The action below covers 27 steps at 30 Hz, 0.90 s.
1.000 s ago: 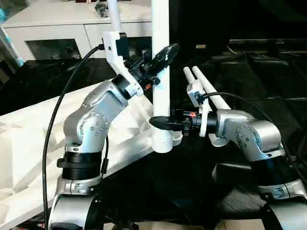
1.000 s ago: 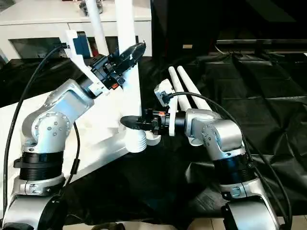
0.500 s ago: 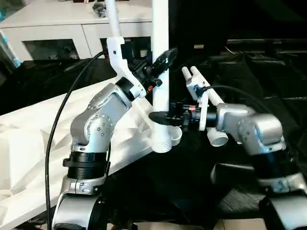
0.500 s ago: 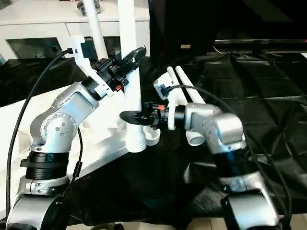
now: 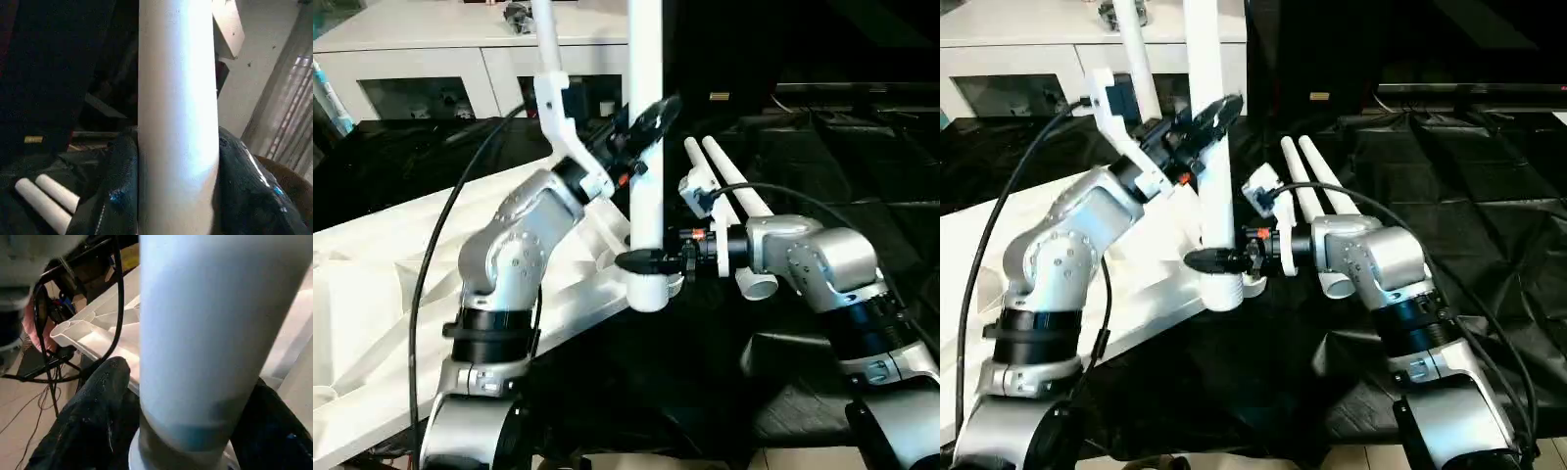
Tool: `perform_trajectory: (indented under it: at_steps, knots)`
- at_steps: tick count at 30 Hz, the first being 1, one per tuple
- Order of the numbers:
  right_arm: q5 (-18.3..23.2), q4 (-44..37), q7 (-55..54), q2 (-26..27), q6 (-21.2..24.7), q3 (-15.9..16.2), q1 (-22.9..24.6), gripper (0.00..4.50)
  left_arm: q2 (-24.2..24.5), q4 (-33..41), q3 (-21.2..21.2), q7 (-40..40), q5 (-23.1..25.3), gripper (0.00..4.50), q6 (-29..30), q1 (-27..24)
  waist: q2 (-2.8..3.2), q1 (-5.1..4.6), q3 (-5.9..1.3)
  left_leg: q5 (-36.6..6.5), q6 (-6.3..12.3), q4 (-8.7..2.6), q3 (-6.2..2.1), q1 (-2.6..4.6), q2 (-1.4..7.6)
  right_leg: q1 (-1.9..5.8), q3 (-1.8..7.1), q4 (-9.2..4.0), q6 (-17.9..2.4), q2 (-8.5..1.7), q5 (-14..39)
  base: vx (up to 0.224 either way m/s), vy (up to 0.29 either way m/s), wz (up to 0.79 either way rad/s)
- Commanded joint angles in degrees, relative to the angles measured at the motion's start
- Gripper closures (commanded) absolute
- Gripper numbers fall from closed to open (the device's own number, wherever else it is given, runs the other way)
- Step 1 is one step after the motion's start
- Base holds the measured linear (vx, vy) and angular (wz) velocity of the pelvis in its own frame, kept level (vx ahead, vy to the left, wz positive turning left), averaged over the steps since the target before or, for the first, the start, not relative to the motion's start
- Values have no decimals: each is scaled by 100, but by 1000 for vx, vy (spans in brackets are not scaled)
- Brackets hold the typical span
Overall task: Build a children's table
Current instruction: Pick table leg
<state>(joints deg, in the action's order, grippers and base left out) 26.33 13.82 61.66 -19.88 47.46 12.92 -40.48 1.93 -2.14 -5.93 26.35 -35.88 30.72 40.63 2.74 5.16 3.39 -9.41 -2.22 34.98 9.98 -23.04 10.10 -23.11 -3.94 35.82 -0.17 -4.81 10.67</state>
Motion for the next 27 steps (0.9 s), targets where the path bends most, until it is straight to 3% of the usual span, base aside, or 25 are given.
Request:
perform_trajectory:
  at_steps: [1,17,18,19,21,22,23,27]
  knots:
    - [-41,-25,31,1,-48,44,-128,150,47,39,-18,76,-40,275,-1,77,-89,15,-467,-831,192,-335,-82,111,242,328,239,-415,-1247,-327,862,0,0,0]
    - [-75,44,54,26,-178,1,-145,150,76,55,82,237,-111,275,97,52,-70,13,-474,-859,179,-340,-89,117,249,335,236,-402,-1299,-321,752,0,0,0]
    - [-75,41,53,15,-173,-7,-142,168,79,53,82,250,-115,275,101,54,-76,12,-474,-846,188,-337,-86,117,245,337,234,-401,-1306,-318,721,0,0,0]
    - [-79,42,63,6,-179,-6,-139,178,84,46,83,255,-107,275,98,55,-20,15,-473,-860,183,-334,-92,118,244,334,233,-396,-1314,-320,737,0,0,0]
    - [-88,42,78,-8,-188,1,-133,191,95,40,85,266,-99,275,97,55,-48,6,-474,-908,176,-337,-89,121,244,338,233,-407,-1310,-316,739,0,0,0]
    - [-99,46,85,-18,-198,7,-126,191,102,42,85,272,-100,275,100,52,-47,4,-471,-925,173,-341,-91,119,246,338,232,-407,-1314,-316,746,0,0,0]
    - [-106,50,90,-23,-207,11,-120,220,108,47,85,281,-103,275,107,46,-44,5,-471,-934,164,-340,-90,121,246,337,233,-410,-1315,-315,744,0,0,0]
    - [-113,58,88,-14,-237,18,-101,239,127,87,110,320,-123,275,151,11,-38,2,-471,-961,156,-340,-91,123,243,338,231,-408,-1328,-314,727,0,0,0]
